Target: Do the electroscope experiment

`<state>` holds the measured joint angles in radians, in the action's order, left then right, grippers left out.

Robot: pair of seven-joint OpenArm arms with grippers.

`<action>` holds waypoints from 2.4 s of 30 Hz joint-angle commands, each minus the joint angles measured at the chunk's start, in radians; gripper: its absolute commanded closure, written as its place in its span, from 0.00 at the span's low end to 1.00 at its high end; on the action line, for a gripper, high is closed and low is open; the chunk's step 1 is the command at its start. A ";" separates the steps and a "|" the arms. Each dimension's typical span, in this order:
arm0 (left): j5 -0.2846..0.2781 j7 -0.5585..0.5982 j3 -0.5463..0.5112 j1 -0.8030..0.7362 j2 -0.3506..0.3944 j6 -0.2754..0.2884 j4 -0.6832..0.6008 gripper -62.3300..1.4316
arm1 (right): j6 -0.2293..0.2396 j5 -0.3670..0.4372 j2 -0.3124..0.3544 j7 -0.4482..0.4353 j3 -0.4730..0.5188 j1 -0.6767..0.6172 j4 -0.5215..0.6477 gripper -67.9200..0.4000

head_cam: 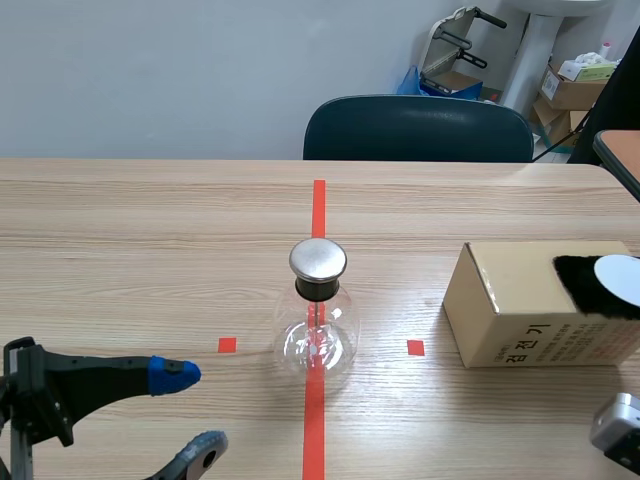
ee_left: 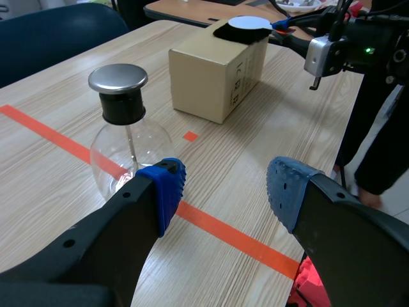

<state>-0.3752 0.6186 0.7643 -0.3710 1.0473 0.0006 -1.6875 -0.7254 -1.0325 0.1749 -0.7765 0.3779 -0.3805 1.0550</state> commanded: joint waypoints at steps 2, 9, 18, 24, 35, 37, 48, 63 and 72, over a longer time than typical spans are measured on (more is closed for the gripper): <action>-0.003 0.017 -0.002 0.003 0.018 0.005 -0.040 0.44 | -0.058 0.003 0.016 0.024 0.003 0.000 0.000 0.98; -0.003 0.010 -0.002 0.003 0.006 0.001 -0.043 0.43 | -0.049 -0.003 0.013 0.014 0.003 -0.005 -0.003 0.98; -0.002 -0.029 -0.002 0.003 -0.005 -0.009 -0.043 0.43 | 0.000 -0.003 0.010 -0.121 0.003 -0.031 -0.003 0.98; -0.002 -0.040 -0.002 0.003 -0.005 -0.011 -0.043 0.43 | 0.009 0.002 0.002 0.001 0.003 -0.055 -0.003 0.98; -0.002 -0.039 -0.002 0.003 -0.005 -0.014 -0.043 0.43 | 0.009 0.011 0.000 0.069 0.003 -0.058 -0.002 0.98; -0.002 -0.039 -0.002 0.003 -0.005 -0.014 -0.043 0.43 | 0.009 -0.007 0.008 -0.038 0.003 -0.057 -0.002 0.98; -0.002 -0.039 -0.002 0.003 -0.005 -0.014 -0.043 0.43 | 0.008 -0.006 -0.011 0.116 0.003 -0.052 -0.002 0.98; -0.002 -0.039 -0.002 0.003 -0.005 -0.014 -0.043 0.43 | 0.007 -0.017 -0.014 -0.017 0.003 -0.049 -0.002 0.98; -0.002 -0.040 -0.014 0.003 -0.005 -0.015 -0.043 0.43 | -0.014 0.006 -0.032 0.095 0.003 -0.049 -0.002 0.98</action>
<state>-0.3748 0.5655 0.7589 -0.3683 1.0477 -0.0147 -1.7157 -0.7330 -1.0290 0.1272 -0.6849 0.3756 -0.4297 1.0489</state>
